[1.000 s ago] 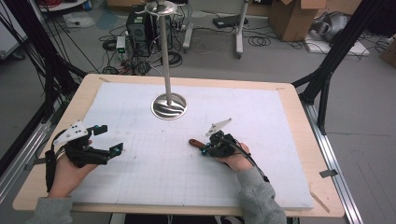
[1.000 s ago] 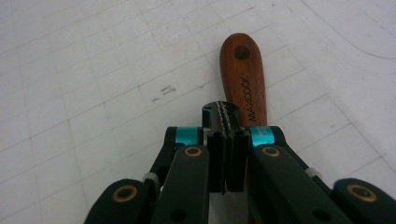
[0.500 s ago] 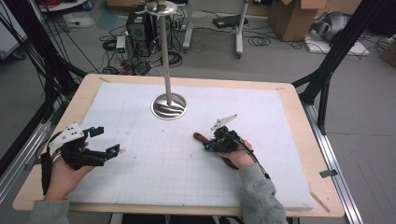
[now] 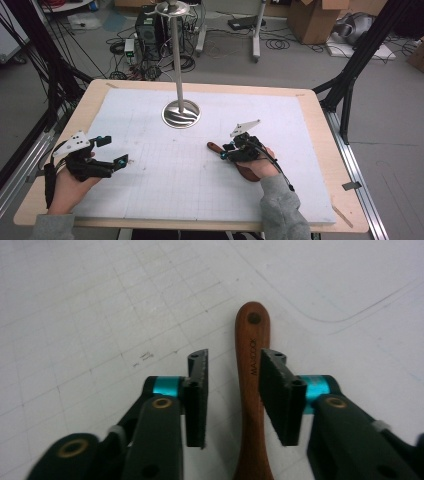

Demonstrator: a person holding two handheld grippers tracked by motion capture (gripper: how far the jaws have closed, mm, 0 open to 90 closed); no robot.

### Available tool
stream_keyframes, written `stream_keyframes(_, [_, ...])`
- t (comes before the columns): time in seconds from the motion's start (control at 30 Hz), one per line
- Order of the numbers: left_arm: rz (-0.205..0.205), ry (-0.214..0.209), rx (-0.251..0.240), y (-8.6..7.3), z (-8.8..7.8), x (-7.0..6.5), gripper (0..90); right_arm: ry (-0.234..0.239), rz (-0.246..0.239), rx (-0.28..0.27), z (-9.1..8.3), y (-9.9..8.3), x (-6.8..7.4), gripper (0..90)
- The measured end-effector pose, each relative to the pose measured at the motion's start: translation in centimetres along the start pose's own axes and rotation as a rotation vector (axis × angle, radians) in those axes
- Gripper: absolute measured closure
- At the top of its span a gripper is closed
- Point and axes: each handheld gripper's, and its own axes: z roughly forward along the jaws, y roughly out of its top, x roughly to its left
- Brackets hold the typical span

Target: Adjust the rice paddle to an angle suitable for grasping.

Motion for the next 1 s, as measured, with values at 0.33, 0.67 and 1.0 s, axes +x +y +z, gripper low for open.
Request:
stream_keyframes(0.33, [0.003, -0.012, 0.012, 0.1, 1.0, -0.2, 1.7, -0.051, -0.017, -0.014, -1.8, -0.1, 0.0, 17.9])
stream_keyframes(0.67, [0.009, -0.016, 0.017, 0.1, 1.1, -0.2, 1.7, -0.054, -0.03, -0.003, -1.7, -0.3, -0.2, 14.7])
stream_keyframes(1.0, [0.003, -0.006, 0.014, 0.0, 0.6, -0.1, 1.7, -0.052, -0.024, 0.016, -1.2, -0.5, -0.5, 15.2])
